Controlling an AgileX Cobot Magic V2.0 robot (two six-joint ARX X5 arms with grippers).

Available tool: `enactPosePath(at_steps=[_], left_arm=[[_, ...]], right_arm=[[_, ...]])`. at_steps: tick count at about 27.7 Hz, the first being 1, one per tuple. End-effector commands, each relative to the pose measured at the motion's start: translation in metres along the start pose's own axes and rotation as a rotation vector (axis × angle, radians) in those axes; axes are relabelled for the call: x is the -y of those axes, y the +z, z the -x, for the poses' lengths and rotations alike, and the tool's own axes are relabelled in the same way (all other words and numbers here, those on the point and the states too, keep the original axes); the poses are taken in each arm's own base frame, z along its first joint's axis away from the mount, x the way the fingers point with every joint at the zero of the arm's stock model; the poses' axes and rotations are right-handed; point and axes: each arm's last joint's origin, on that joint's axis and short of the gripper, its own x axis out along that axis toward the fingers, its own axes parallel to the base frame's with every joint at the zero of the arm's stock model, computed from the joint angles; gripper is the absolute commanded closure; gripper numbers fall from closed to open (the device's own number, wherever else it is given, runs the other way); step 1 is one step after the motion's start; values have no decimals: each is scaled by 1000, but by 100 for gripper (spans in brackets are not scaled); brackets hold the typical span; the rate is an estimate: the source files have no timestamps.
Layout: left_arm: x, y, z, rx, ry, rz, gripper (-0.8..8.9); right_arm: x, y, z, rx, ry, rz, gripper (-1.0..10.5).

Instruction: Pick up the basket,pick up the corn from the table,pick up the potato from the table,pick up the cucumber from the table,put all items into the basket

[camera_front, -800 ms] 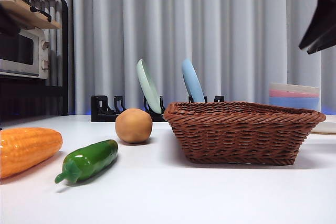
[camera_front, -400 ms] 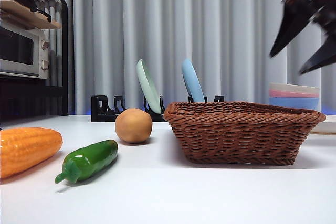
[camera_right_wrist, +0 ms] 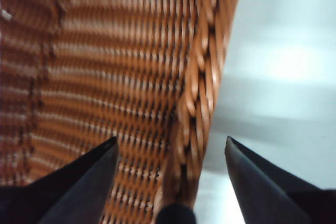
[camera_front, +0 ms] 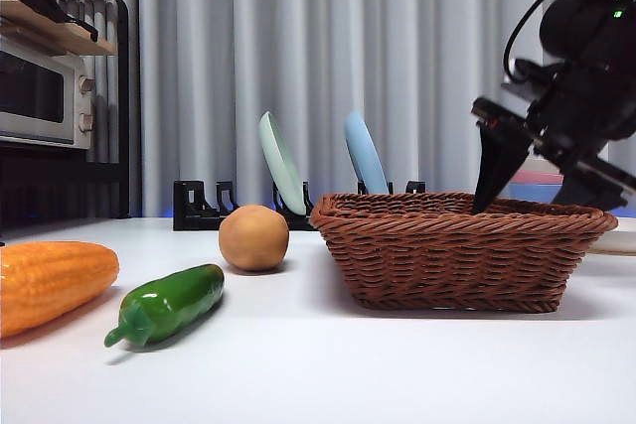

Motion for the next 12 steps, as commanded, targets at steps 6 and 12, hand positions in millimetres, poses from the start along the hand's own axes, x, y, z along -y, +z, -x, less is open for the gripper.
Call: enactPosePath(at_steps=[6,12], left_arm=[[-1,0,-3,-9,-9,-6,464],[10,20,-39,-116,-58,-11,359]], right_arm=[[2,0,-1,-8,-4,-26,957],[-13,13,44,134,3,5,957]])
